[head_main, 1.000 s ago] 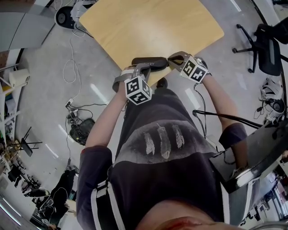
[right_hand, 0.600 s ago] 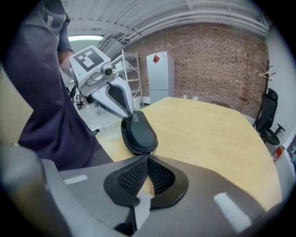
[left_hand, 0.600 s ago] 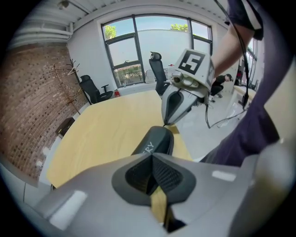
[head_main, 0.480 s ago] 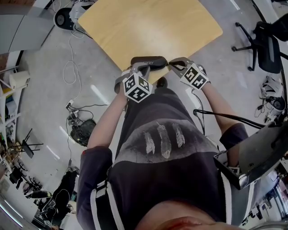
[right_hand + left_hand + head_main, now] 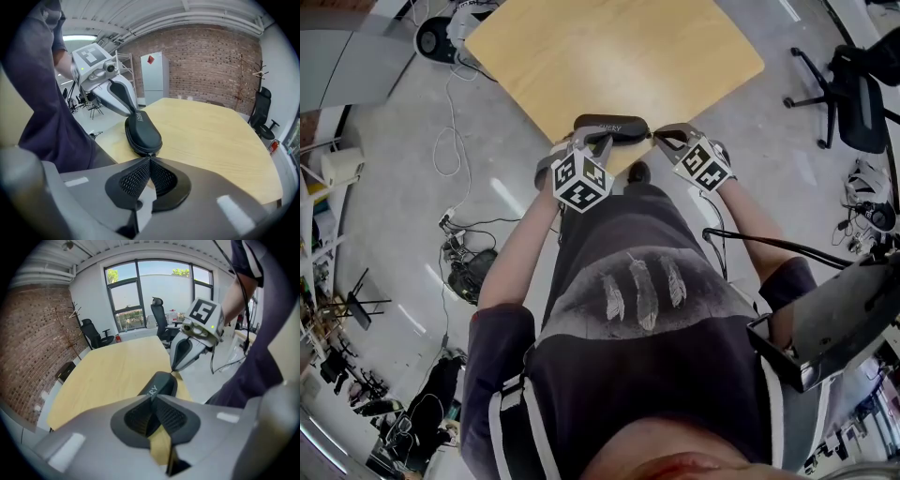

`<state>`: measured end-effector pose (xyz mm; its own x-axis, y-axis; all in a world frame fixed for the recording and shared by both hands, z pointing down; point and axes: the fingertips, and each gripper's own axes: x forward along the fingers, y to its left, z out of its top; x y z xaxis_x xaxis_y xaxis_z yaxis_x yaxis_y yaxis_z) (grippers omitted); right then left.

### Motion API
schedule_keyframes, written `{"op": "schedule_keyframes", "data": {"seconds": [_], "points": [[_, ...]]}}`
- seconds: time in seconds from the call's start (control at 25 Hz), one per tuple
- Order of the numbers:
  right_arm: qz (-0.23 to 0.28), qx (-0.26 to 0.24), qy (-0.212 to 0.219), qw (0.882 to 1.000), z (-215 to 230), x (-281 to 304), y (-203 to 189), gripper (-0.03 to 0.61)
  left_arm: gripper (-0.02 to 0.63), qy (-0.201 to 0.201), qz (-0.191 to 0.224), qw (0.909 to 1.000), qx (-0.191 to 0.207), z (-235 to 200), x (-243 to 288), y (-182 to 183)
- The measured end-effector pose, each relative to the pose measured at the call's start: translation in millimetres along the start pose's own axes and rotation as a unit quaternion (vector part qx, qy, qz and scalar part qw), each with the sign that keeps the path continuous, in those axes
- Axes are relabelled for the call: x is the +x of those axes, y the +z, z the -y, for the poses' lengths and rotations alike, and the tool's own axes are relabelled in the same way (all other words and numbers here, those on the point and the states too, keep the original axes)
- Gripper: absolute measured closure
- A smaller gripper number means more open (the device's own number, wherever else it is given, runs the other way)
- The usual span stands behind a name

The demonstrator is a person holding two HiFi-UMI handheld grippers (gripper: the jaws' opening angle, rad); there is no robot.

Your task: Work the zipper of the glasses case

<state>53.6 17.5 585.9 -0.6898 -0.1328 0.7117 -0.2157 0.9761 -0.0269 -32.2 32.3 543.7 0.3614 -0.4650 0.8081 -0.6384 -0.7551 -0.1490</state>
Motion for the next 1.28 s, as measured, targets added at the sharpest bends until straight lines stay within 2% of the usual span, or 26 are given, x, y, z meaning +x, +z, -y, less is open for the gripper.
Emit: {"op": "schedule_keyframes", "data": {"seconds": [0.12, 0.2, 0.32, 0.4, 0.48, 0.68, 0.96, 1.12, 1.2, 1.28], "points": [[0.001, 0.002, -0.011, 1.0, 5, 1, 4, 0.581, 0.553, 0.004, 0.019, 0.9998, 0.001, -13, -16, 4], [0.001, 0.007, -0.017, 1.0, 9, 2, 6, 0.581, 0.542, 0.006, 0.018, 0.9995, 0.027, -21, -20, 4], [-0.004, 0.001, -0.016, 1.0, 15, 9, 9, 0.581, 0.535, -0.002, -0.015, 0.9961, 0.087, -25, -10, -7], [-0.007, 0.001, -0.018, 1.0, 22, 14, 12, 0.581, 0.535, -0.023, -0.035, 0.9931, 0.109, -21, 0, -16], [-0.008, 0.006, -0.023, 1.0, 30, 20, 16, 0.581, 0.534, -0.041, -0.03, 0.9928, 0.109, -16, 2, -16], [-0.014, 0.014, -0.029, 0.999, 40, 24, 20, 0.581, 0.529, -0.067, 0.012, 0.9959, 0.059, -1, -2, 13], [-0.011, 0.027, -0.046, 0.999, 51, 34, 35, 0.581, 0.533, -0.089, 0.001, 0.9863, 0.138, 18, 20, 24], [-0.007, 0.036, -0.049, 0.998, 68, 42, 43, 0.583, 0.61, -0.055, -0.005, 0.9829, 0.176, 9, 28, 26], [-0.012, 0.025, -0.041, 0.999, 75, 40, 36, 0.583, 0.614, -0.04, -0.006, 0.9827, 0.181, 13, 36, 31], [-0.022, 0.0, -0.028, 0.999, 78, 37, 30, 0.583, 0.614, -0.042, -0.005, 0.9867, 0.157, 16, 40, 35]]}}
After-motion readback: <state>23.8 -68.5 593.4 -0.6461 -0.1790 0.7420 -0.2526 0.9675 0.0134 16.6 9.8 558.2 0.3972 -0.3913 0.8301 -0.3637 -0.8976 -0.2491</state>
